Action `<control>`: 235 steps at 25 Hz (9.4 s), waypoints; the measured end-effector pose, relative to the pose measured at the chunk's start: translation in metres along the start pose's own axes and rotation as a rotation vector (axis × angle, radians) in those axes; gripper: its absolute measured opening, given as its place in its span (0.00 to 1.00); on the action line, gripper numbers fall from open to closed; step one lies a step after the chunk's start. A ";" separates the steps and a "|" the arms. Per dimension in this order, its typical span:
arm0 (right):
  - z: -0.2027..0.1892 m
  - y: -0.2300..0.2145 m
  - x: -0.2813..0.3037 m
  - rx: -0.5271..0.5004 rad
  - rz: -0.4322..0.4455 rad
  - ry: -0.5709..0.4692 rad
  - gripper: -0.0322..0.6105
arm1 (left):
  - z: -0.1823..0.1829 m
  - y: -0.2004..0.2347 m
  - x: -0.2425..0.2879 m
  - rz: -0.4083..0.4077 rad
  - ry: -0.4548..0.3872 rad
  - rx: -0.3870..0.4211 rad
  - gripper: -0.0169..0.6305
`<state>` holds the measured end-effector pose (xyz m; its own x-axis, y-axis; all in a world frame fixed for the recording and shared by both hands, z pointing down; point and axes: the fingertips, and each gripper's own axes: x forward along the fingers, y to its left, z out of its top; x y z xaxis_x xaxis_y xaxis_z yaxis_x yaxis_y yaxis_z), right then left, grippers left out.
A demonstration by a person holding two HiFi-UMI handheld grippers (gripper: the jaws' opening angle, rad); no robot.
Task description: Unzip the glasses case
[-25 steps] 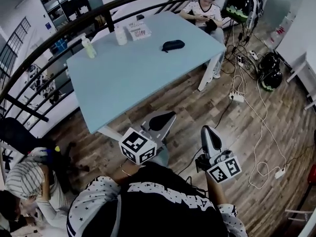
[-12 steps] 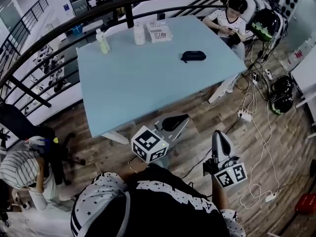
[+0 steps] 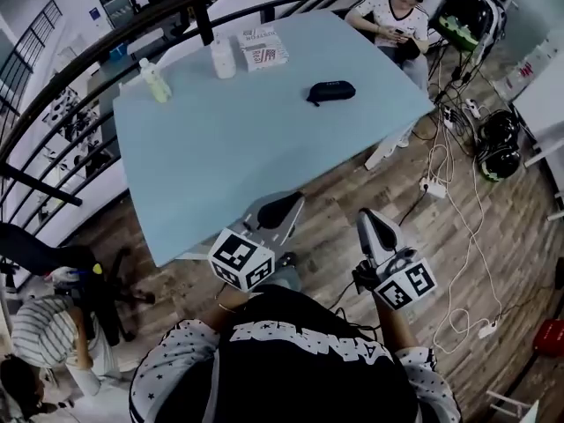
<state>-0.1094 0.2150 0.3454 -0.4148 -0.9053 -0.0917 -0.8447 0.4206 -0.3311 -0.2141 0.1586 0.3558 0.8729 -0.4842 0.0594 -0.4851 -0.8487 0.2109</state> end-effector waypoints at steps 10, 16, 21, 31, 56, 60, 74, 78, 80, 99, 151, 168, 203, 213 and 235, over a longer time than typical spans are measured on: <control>0.020 -0.050 0.058 -0.047 -0.015 -0.008 0.04 | 0.018 0.047 0.062 -0.055 -0.031 0.005 0.03; 0.018 -0.052 0.130 -0.027 0.089 0.005 0.04 | 0.040 0.096 0.064 0.014 -0.048 0.050 0.03; 0.008 -0.045 0.168 -0.004 0.154 0.030 0.04 | 0.044 0.128 0.052 0.100 -0.057 0.044 0.03; -0.002 -0.073 0.221 0.032 0.347 0.085 0.04 | 0.050 0.163 0.048 0.338 -0.109 0.059 0.03; 0.078 -0.286 0.217 0.039 0.505 0.118 0.04 | 0.051 0.135 0.266 0.505 -0.123 0.001 0.03; 0.078 -0.325 0.214 0.024 0.505 0.151 0.04 | 0.039 0.138 0.301 0.515 -0.140 -0.054 0.03; 0.036 -0.390 0.256 -0.049 0.490 0.287 0.06 | 0.005 0.177 0.327 0.591 -0.044 -0.127 0.03; 0.025 -0.386 0.276 -0.147 0.528 0.347 0.10 | 0.003 0.203 0.331 0.593 -0.063 -0.138 0.03; 0.016 -0.383 0.286 -0.220 0.565 0.386 0.14 | 0.008 0.215 0.334 0.586 -0.082 -0.139 0.03; -0.112 -0.399 0.369 -0.664 0.712 0.755 0.49 | -0.014 0.283 0.326 0.577 -0.055 -0.230 0.03; -0.093 -0.389 0.376 -0.812 0.622 0.641 0.52 | -0.077 0.284 0.363 0.375 0.008 -0.643 0.03; -0.014 -0.326 0.351 -0.791 0.675 0.379 0.52 | -0.008 0.268 0.390 0.221 -0.237 -0.734 0.03; -0.020 -0.358 0.278 -0.585 0.668 0.448 0.34 | 0.043 0.232 0.357 0.275 -0.226 -0.437 0.03; -0.025 -0.353 0.273 -0.537 0.683 0.454 0.08 | 0.036 0.214 0.368 0.234 -0.162 -0.400 0.03; -0.035 -0.362 0.274 -0.901 0.702 0.503 0.06 | 0.021 0.199 0.373 0.159 -0.041 -0.355 0.03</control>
<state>0.0709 -0.1835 0.4733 -0.7852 -0.4288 0.4467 -0.2367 0.8745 0.4233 0.0142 -0.1951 0.3997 0.7821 -0.6180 0.0808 -0.5598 -0.6396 0.5269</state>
